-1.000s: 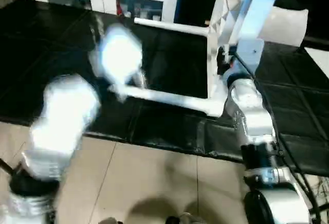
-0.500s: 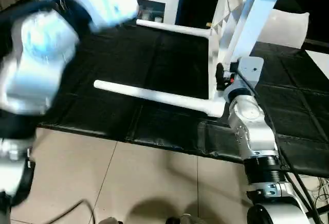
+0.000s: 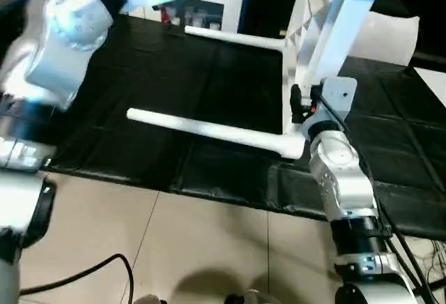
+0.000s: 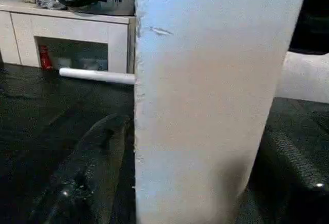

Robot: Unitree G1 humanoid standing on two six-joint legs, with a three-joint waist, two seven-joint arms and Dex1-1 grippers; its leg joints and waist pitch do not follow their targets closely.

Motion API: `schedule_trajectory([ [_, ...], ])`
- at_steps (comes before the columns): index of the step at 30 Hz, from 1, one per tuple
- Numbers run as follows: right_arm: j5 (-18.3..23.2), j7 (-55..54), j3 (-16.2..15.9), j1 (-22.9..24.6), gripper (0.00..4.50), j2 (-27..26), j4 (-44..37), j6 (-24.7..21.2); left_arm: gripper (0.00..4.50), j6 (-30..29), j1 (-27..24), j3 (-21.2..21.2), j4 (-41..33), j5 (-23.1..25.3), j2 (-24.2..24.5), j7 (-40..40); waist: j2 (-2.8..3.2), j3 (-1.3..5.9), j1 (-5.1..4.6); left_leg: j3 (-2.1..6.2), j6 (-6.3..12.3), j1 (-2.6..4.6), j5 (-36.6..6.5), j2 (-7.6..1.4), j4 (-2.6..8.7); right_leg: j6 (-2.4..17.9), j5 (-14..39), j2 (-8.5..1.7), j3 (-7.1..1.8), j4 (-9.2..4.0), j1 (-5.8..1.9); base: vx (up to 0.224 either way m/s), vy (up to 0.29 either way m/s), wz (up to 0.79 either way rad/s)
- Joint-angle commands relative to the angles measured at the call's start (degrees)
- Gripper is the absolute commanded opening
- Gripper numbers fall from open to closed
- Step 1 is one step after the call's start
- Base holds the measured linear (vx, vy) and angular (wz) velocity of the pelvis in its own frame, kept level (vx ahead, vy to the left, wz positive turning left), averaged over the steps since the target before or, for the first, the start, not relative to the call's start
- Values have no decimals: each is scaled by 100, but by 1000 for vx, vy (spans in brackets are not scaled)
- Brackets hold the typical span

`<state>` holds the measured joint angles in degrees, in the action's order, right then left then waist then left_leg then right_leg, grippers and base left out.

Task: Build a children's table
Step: Flip table

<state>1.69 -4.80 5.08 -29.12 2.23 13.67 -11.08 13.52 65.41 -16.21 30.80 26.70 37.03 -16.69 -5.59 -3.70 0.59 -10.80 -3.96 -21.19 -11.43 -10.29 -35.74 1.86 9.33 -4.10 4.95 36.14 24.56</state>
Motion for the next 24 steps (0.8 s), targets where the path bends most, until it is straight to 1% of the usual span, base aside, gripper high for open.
schedule_trajectory([
  [1, 34, 7, 19, 43, 340, 13, -175, -45, 388, 156, 158, -100, 206, 52, -76, -5, 184, 446, 47, 156, -282, 66, -1056, -247, 424, 787, 1123, -409, -373, -405, -378, 0, 0, 0],
  [2, 27, 0, 25, 54, 340, 21, -199, -46, 368, 194, 223, -116, 419, 111, -105, 76, 195, 441, 42, 160, -280, 63, -1042, -255, 428, 812, 1079, -410, -373, -400, -379, 0, 0, 0],
  [3, 26, -1, 25, 56, 340, 22, -203, -46, 368, 200, 232, -112, 449, 113, -110, 84, 192, 444, 46, 154, -274, 71, -1048, -251, 421, 817, 1073, -406, -373, -404, -373, 0, 0, 0],
  [4, 18, -5, 23, 64, 340, 26, -222, -45, 366, 244, 283, -102, 592, 147, -123, 152, 191, 444, 44, 157, -273, 62, -1042, -250, 422, 825, 1059, -410, -374, -396, -384, 0, 0, 0],
  [6, 16, -6, 21, 72, 340, 28, -244, -51, 342, 303, 333, -85, 712, 171, -137, 216, 191, 443, 50, 153, -251, 69, -1061, -244, 419, 824, 1095, -408, -372, -414, -380, 0, 0, 0],
  [7, 11, -3, 18, 78, 340, 31, -263, -53, 330, 337, 378, -60, 818, 172, -155, 261, 188, 439, 61, 159, -257, 74, -1087, -255, 422, 810, 1178, -418, -371, -414, -379, 0, 0, 0],
  [8, -1, 1, 11, 81, 340, 34, -274, -49, 324, 380, 436, -55, 936, 196, -162, 333, 176, 435, 67, 157, -251, 68, -1087, -250, 422, 798, 1222, -416, -369, -418, -377, 0, 0, 0],
  [9, -9, 5, 6, 83, 340, 36, -279, -44, 312, 412, 478, -54, 1021, 211, -167, 381, 179, 435, 71, 160, -252, 69, -1095, -251, 422, 790, 1237, -420, -370, -420, -378, 0, 0, 0],
  [10, -17, 10, -2, 86, 340, 36, -283, -38, 312, 459, 541, -65, 1146, 223, -174, 412, 170, 432, 77, 160, -239, 71, -1106, -251, 424, 765, 1281, -416, -368, -435, -372, 0, 0, 0],
  [12, -22, 11, -9, 88, 340, 33, -285, -36, 283, 516, 599, -76, 1264, 248, -179, 457, 175, 434, 85, 164, -244, 73, -1090, -258, 426, 763, 1272, -423, -369, -425, -372, 0, 0, 0],
  [13, -28, 19, -22, 92, 340, 32, -289, -33, 283, 580, 689, -65, 1423, 272, -197, 554, 173, 434, 90, 162, -241, 75, -1089, -256, 423, 768, 1260, -422, -368, -425, -368, 0, 0, 0],
  [14, -29, 27, -27, 94, 340, 35, -290, -29, 267, 601, 746, -48, 1511, 282, -209, 622, 171, 432, 91, 159, -237, 75, -1096, -254, 422, 765, 1264, -420, -369, -430, -366, 0, 0, 0],
  [15, -31, 29, -31, 94, 340, 35, -291, -26, 267, 610, 773, -36, 1554, 282, -215, 651, 177, 432, 100, 163, -239, 80, -1102, -256, 423, 764, 1280, -426, -369, -427, -368, 0, 0, 0],
  [17, -40, 36, -31, 92, 340, 51, -294, -13, 246, 682, 873, -25, 1699, 288, -227, 709, 168, 431, 107, 163, -237, 80, -1086, -266, 424, 789, 1245, -432, -370, -426, -366, 0, 0, 0],
  [20, -53, 47, -34, 91, 340, 73, -310, -3, 223, 748, 941, -23, 1797, 273, -248, 700, 175, 430, 117, 161, -232, 83, -1102, -264, 423, 796, 1258, -432, -369, -428, -366, 0, 0, 0],
  [22, -72, 112, -65, 86, 340, 117, -311, 53, 205, 805, 975, -19, 1869, 215, -282, 586, 167, 432, 132, 156, -211, 80, -1066, -258, 421, 794, 1245, -431, -369, -431, -370, 0, 0, 0],
  [24, -92, 139, -84, 78, 340, 143, -308, 80, 201, 873, 1002, 2, 1954, 141, -317, 496, 173, 432, 143, 156, -209, 88, -1059, -263, 422, 797, 1219, -434, -371, -431, -366, 0, 0, 0],
])
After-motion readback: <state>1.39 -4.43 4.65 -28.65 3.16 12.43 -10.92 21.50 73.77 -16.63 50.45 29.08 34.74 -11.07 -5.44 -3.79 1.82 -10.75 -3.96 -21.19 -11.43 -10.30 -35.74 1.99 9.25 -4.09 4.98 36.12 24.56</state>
